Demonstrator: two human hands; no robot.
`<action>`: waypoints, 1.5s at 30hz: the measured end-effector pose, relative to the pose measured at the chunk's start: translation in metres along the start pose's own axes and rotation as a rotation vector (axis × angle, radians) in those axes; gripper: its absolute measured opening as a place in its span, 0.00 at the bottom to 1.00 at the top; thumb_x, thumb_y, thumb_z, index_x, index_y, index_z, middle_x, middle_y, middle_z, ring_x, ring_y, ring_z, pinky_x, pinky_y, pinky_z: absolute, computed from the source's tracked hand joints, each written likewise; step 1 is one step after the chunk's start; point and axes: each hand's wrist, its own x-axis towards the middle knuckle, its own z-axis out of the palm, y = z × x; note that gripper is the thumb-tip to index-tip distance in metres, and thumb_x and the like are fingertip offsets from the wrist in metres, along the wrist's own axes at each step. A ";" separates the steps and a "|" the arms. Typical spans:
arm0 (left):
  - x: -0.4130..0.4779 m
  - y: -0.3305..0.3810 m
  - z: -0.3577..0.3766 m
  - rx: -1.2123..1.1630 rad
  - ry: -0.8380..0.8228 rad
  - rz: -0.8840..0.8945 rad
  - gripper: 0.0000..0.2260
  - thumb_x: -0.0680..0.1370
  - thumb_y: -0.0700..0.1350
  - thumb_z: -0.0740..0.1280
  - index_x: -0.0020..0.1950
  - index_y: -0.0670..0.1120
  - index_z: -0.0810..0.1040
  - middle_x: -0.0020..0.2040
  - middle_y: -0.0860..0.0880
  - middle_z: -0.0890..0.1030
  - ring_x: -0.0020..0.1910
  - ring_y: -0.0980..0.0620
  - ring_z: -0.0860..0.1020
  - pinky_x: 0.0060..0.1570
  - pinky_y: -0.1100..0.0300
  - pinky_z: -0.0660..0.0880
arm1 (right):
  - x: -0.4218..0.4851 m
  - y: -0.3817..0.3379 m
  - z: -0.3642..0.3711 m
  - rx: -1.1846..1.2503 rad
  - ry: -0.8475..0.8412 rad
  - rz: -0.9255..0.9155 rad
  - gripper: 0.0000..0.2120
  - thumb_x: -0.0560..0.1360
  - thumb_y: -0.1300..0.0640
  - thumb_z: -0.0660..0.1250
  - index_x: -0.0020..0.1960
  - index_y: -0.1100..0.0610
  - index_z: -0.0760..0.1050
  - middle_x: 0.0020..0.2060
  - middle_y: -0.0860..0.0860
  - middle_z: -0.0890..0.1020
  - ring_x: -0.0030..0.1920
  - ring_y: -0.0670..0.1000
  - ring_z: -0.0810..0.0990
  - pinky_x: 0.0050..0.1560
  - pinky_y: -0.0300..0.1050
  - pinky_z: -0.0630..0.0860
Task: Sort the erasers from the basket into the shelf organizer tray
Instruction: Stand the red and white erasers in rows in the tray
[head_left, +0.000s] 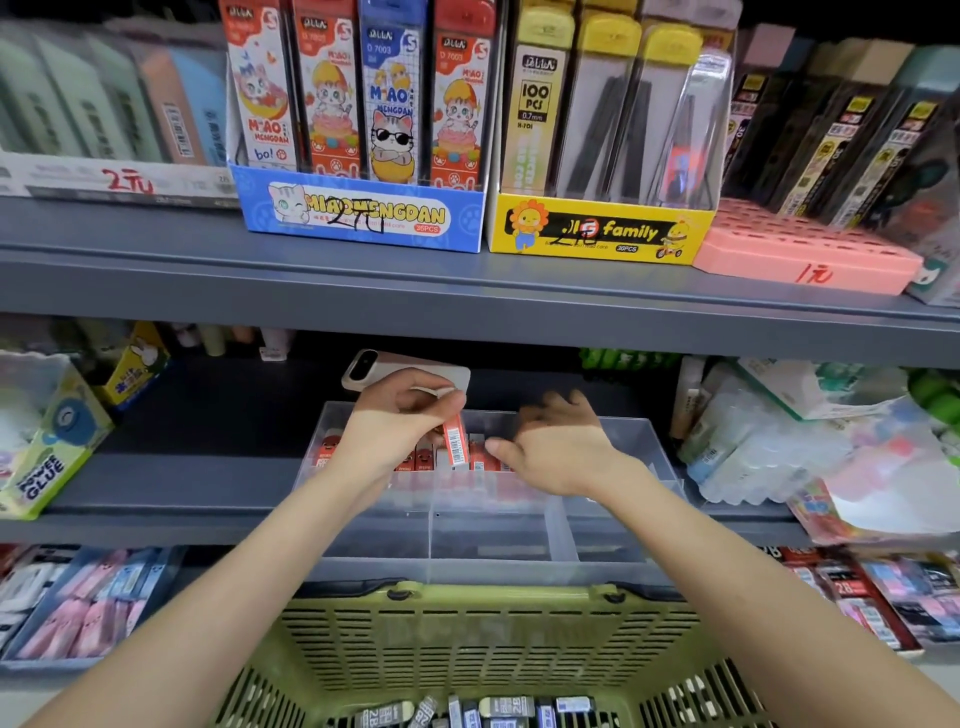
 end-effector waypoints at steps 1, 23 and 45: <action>0.000 0.001 0.001 0.008 -0.002 -0.011 0.03 0.73 0.39 0.72 0.44 0.44 0.79 0.34 0.50 0.83 0.32 0.54 0.79 0.32 0.65 0.76 | -0.001 -0.001 -0.001 -0.008 -0.013 0.000 0.27 0.80 0.40 0.44 0.60 0.53 0.75 0.58 0.52 0.76 0.60 0.56 0.67 0.61 0.52 0.57; -0.062 0.003 -0.031 1.071 -0.146 0.453 0.23 0.76 0.62 0.57 0.61 0.49 0.78 0.55 0.52 0.80 0.56 0.49 0.74 0.55 0.53 0.68 | -0.019 -0.008 -0.016 0.474 0.111 0.477 0.20 0.70 0.37 0.65 0.40 0.56 0.74 0.36 0.50 0.76 0.40 0.53 0.76 0.39 0.39 0.68; -0.121 0.000 -0.054 0.846 0.088 0.606 0.15 0.77 0.49 0.60 0.48 0.41 0.82 0.46 0.49 0.82 0.50 0.51 0.76 0.53 0.63 0.65 | -0.113 -0.054 0.026 0.464 0.839 0.098 0.09 0.73 0.48 0.65 0.41 0.51 0.82 0.39 0.47 0.82 0.43 0.53 0.76 0.43 0.46 0.58</action>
